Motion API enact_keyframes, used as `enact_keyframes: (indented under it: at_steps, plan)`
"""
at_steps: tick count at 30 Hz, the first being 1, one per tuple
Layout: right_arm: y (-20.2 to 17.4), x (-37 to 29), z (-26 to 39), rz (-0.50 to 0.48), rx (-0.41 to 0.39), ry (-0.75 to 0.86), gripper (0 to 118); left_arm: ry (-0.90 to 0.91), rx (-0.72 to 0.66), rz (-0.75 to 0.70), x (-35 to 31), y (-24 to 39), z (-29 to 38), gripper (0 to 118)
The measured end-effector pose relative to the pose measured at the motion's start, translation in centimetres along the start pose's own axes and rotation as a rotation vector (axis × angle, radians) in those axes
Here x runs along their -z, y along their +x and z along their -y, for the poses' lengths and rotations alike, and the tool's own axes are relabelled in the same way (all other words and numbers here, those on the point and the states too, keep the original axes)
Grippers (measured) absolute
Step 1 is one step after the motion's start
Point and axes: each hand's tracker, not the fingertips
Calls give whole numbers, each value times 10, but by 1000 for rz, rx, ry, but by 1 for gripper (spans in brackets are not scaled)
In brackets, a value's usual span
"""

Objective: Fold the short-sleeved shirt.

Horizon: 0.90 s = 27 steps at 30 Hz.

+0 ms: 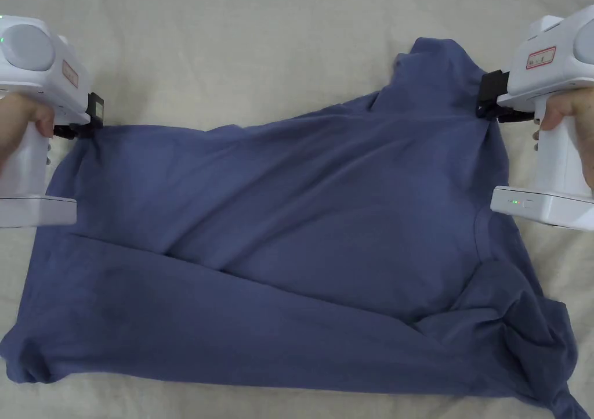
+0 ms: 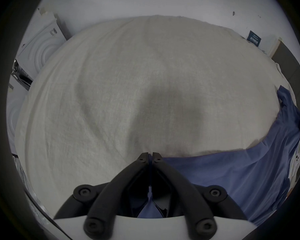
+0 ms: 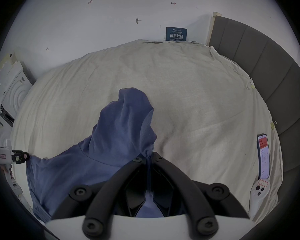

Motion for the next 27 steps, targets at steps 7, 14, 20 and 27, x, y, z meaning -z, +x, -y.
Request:
enact_keyframes:
  at_steps: [7,14,20,27]
  plan:
    - [8,-42,8,-28,22,64,3,253,-151,125,-63,-23,11,0]
    - [26,-112,29,-73,72,176,3,397,-229,184,-134,-58,32,0]
    - [58,-167,75,-122,147,231,3,439,-255,216,-168,-75,74,0]
    - [83,-190,152,-142,170,220,3,425,-244,232,-175,-72,141,0]
